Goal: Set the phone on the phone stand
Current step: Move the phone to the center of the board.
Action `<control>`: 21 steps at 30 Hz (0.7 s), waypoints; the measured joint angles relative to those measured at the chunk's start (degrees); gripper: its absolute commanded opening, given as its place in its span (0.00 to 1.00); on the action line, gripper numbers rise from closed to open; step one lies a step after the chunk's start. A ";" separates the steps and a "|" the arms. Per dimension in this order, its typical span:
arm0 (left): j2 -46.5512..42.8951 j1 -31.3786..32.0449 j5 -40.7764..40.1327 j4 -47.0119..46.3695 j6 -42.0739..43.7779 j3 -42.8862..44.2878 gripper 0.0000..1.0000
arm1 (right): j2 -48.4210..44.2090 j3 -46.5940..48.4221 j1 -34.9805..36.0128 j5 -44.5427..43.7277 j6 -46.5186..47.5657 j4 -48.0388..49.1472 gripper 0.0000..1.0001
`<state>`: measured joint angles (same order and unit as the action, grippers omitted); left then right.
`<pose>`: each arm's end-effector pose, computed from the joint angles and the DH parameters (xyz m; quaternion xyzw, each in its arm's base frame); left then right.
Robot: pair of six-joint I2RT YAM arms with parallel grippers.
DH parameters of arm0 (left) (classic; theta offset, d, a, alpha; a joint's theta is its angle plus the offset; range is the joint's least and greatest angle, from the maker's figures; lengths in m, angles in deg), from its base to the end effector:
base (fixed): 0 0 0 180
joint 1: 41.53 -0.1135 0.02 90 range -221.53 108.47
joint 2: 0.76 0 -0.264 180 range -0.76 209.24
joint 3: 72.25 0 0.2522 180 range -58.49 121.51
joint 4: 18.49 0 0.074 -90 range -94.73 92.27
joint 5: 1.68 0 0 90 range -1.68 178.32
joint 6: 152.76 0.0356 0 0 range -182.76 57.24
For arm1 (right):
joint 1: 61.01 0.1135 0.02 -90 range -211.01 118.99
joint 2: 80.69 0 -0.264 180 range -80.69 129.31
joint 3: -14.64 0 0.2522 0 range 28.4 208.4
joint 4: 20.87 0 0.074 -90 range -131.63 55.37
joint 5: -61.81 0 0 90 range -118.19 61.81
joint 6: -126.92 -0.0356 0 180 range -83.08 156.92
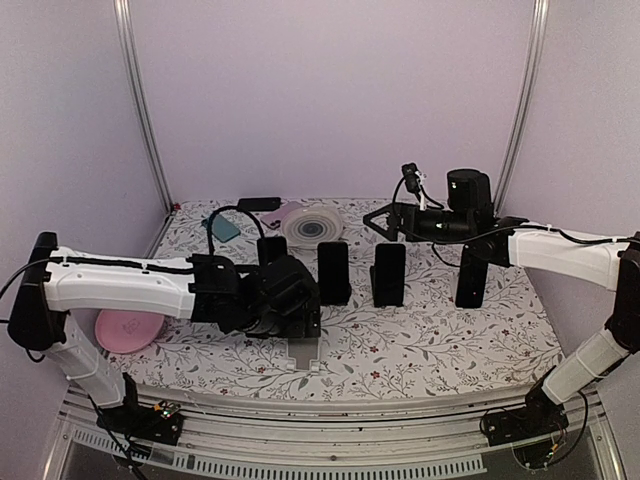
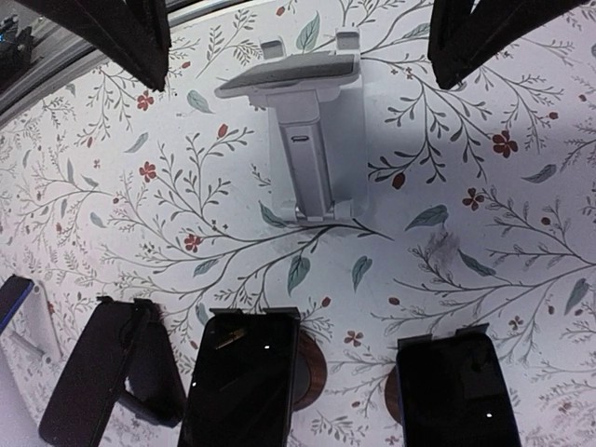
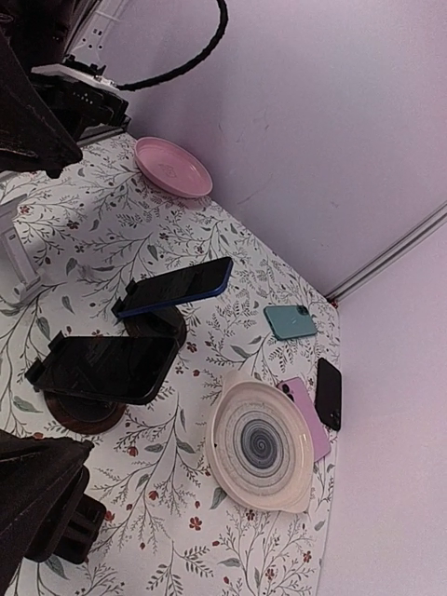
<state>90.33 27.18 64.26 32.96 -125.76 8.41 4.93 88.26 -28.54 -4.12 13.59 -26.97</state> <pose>0.1309 -0.2959 0.2379 -0.0033 0.9501 -0.1341 0.2817 0.2856 0.1989 0.2912 -0.1851 0.7795 0.4178 0.4285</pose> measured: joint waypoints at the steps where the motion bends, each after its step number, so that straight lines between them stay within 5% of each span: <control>1: -0.94 -0.22 -0.22 -0.20 0.24 -0.37 0.97 | 0.07 0.33 0.00 0.02 0.00 -0.04 0.99; 8: -8.31 -4.13 -0.61 -2.05 2.64 -3.76 0.97 | 1.20 3.30 -0.02 -0.26 -0.02 0.02 0.99; 21: -14.86 -21.09 2.54 -5.79 10.08 -5.05 0.97 | 2.86 6.29 -0.02 -2.54 0.24 -1.46 0.99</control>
<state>75.47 6.09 66.80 27.17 -115.68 3.36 7.80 94.55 -28.57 -6.65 13.83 -28.43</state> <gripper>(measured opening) 0.966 0.989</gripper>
